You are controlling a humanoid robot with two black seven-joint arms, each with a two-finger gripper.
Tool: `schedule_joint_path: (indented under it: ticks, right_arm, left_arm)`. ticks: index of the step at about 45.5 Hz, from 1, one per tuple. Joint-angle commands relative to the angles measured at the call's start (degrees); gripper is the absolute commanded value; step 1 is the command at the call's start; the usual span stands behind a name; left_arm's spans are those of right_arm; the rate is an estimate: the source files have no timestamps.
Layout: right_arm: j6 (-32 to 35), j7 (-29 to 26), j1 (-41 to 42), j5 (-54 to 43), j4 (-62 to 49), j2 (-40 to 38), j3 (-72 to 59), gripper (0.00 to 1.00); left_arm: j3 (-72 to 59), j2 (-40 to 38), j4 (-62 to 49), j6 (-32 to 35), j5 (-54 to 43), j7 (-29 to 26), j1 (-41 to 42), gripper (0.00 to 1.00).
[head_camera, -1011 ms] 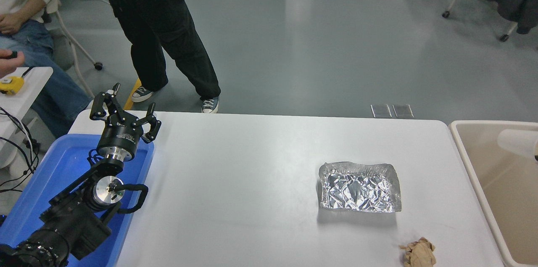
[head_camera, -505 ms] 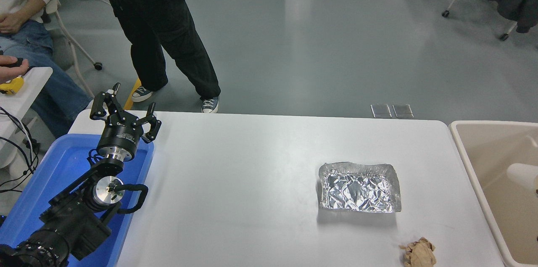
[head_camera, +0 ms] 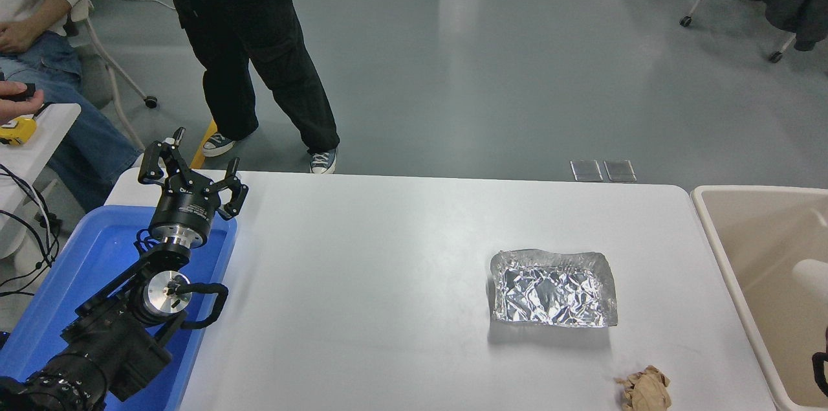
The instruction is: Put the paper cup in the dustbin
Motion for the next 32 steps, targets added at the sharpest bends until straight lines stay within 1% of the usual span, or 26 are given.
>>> schedule_joint_path:
  ticks: [1,8,9,10,12,14,15,32]
  right_arm:
    - [0.3,-0.1,0.5,0.0,-0.5,0.3,0.5,0.00]
    - [0.6,0.0,1.0,-0.3,-0.5,0.3,-0.2,0.00]
    - [0.7,0.0,1.1,-0.5,-0.5,0.3,-0.4,0.11]
    - [0.8,0.0,1.3,-0.7,-0.5,0.3,-0.4,0.43]
    - [0.8,0.0,1.4,-0.8,-0.5,0.3,-0.4,0.66]
    - [0.8,0.0,1.7,-0.8,-0.5,0.2,-0.4,0.94]
    - [0.9,-0.1,1.7,-0.8,-0.5,0.2,-0.4,0.98]
    - [0.5,0.0,4.7,-0.8,-0.5,0.1,-0.5,0.99]
  left_arm:
    - [-0.1,0.0,0.0,0.0,0.0,0.0,0.0,1.00]
    - [0.0,0.0,0.0,0.0,0.0,0.0,0.0,1.00]
    - [0.0,0.0,0.0,0.0,0.0,0.0,0.0,1.00]
    - [0.0,0.0,0.0,0.0,0.0,0.0,0.0,1.00]
    - [-0.1,0.0,0.0,0.0,0.0,0.0,0.0,1.00]
    - [0.0,0.0,0.0,0.0,0.0,0.0,0.0,1.00]
    - [0.0,0.0,0.0,0.0,0.0,0.0,0.0,1.00]
    - [0.0,0.0,0.0,0.0,0.0,0.0,0.0,1.00]
